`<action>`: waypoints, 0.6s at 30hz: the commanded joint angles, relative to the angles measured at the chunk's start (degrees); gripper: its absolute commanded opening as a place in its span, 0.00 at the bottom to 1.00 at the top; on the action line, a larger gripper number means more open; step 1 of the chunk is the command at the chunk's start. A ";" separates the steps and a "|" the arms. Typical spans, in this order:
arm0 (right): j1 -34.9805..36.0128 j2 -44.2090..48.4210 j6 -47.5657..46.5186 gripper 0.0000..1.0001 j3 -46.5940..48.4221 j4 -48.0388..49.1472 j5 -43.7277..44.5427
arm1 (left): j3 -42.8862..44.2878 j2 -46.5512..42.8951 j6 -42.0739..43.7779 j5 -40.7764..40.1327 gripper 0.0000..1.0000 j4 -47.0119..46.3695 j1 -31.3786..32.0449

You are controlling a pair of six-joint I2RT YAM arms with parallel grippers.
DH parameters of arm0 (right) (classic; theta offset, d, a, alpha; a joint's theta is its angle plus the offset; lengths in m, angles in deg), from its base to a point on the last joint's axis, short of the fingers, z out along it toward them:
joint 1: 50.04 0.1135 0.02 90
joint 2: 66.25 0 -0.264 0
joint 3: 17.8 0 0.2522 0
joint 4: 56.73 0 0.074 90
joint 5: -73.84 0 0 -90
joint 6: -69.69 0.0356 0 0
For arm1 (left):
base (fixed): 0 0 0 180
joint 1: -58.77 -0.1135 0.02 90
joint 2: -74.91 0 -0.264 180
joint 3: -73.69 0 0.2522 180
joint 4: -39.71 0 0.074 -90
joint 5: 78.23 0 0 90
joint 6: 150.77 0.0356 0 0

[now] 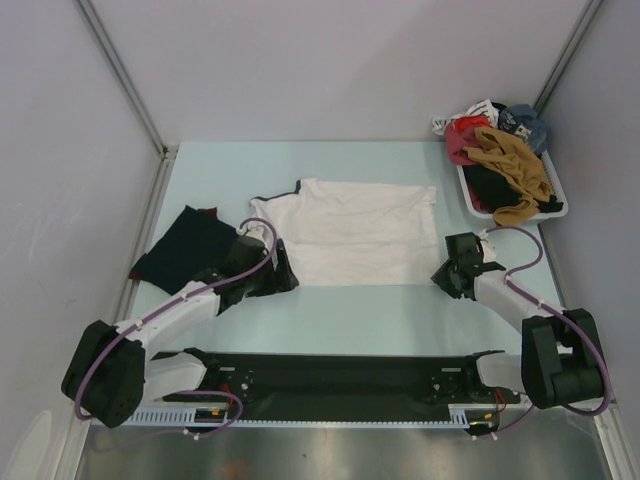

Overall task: Fold and stack the tank tops
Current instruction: Fold the tank top

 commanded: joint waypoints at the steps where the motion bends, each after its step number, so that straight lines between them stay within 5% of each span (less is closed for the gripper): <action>1: -0.15 -2.08 1.71 0.25 1.28 1.76 3.67 | -0.37 1.02 -1.08 -1.12 0.87 -3.10 1.02; 4: -0.15 -2.70 1.45 0.00 0.84 2.55 4.55 | -0.46 3.82 -1.17 -3.39 0.87 -4.59 0.93; 18: -2.35 11.10 4.35 0.00 -0.92 -10.20 9.04 | -0.55 7.61 -2.57 -3.06 0.81 -8.20 2.08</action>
